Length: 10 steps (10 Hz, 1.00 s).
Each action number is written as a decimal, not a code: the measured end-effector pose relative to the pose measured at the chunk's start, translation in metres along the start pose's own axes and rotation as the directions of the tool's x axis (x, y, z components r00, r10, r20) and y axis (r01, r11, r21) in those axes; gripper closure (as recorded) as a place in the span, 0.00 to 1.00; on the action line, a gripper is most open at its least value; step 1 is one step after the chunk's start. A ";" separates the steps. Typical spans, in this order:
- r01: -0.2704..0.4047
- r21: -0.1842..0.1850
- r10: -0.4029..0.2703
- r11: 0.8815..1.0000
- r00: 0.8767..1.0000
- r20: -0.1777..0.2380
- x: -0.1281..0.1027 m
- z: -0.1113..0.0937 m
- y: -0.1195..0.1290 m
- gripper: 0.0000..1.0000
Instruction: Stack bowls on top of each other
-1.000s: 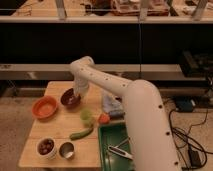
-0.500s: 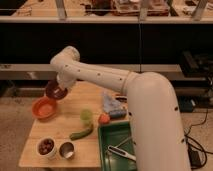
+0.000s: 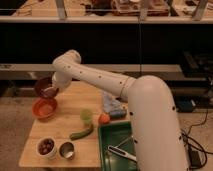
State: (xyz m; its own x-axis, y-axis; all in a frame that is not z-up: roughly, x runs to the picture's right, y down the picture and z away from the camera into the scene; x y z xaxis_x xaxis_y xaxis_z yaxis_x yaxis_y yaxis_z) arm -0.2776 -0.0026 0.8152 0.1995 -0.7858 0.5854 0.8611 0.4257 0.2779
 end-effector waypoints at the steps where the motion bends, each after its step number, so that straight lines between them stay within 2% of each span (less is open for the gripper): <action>1: 0.007 0.015 -0.007 1.000 0.999 0.032 -0.004 0.011 -0.005 1.00; 4: 0.073 0.024 -0.075 0.997 0.992 0.103 -0.018 0.023 -0.013 1.00; 5: 0.135 0.027 -0.137 0.991 0.978 0.157 -0.030 0.034 -0.017 0.97; 6: 0.170 0.027 -0.172 0.985 0.967 0.186 -0.035 0.041 -0.019 0.90; 7: 0.187 0.007 -0.184 0.982 0.962 0.204 -0.037 0.051 -0.013 0.81; 8: 0.191 -0.023 -0.181 0.981 0.960 0.215 -0.037 0.065 -0.004 0.67; 10: 0.198 -0.051 -0.182 0.979 0.958 0.223 -0.038 0.077 -0.001 0.51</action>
State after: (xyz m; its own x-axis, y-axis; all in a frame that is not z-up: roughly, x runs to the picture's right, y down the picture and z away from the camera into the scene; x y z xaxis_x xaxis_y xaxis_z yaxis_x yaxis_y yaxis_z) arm -0.3223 0.0612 0.8511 -0.0696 -0.7297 0.6802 0.9064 0.2385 0.3486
